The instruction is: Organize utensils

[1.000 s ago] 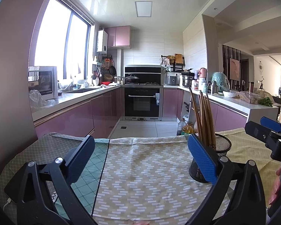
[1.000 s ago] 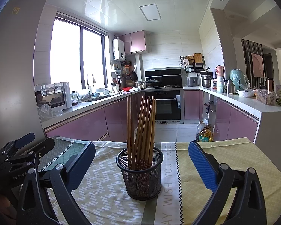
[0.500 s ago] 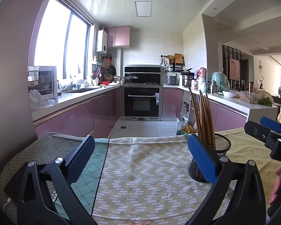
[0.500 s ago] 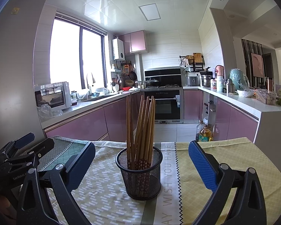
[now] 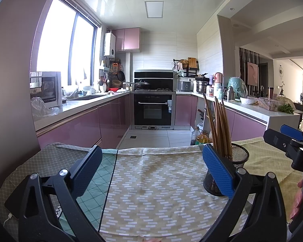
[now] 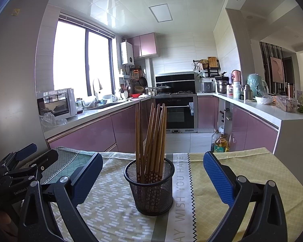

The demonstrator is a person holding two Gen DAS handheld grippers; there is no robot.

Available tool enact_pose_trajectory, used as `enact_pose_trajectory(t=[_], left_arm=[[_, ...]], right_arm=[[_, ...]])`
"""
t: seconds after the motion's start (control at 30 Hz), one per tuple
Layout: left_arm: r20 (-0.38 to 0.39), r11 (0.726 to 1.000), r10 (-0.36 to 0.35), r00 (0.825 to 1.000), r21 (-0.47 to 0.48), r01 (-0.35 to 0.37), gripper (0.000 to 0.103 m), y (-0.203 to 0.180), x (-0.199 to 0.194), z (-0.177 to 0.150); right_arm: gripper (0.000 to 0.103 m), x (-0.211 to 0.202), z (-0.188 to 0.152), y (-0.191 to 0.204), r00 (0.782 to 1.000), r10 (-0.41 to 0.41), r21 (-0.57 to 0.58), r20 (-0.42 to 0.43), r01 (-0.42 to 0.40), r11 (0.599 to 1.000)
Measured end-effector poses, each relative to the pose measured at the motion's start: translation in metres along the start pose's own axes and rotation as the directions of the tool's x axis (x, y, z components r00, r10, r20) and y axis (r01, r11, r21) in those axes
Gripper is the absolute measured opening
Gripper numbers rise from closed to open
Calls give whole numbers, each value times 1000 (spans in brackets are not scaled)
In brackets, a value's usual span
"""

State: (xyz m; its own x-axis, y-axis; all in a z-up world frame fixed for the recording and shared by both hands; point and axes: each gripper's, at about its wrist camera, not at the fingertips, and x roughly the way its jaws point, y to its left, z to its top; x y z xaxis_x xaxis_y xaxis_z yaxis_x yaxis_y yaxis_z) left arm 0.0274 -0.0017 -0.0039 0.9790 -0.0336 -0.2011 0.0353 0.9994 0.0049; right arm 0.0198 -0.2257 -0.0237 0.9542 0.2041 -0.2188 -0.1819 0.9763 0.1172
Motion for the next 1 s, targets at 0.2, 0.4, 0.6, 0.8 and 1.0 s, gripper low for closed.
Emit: enact_pose_trajectory(t=[0.2,0.4,0.6,0.8,1.0], left_arm=[[0,1000,-1,1000,2,1,98,-1,0,-1],[-1,1000,-2,1000,1,2,98,-1,-1,-2],[-1,1000,-3,1000,1,3,98,-1,0,-2],[-2,1000,-3,1000,1,3,98,-1,0,-1],[-5,1000,-4,1000,2,4,98,-2,1,-3]], right_arm=[[96,-1,1,-1,1000,0,1,3,0,1000],[96,0,1,0,1000,-1,2,4,1,1000],[96,0,1,0,1000,-1,3,4,1,1000],[96,0,1,-1,1000,-3,3,7,3,1000],[96,0,1,-1,1000,-4,5,3,4,1000]])
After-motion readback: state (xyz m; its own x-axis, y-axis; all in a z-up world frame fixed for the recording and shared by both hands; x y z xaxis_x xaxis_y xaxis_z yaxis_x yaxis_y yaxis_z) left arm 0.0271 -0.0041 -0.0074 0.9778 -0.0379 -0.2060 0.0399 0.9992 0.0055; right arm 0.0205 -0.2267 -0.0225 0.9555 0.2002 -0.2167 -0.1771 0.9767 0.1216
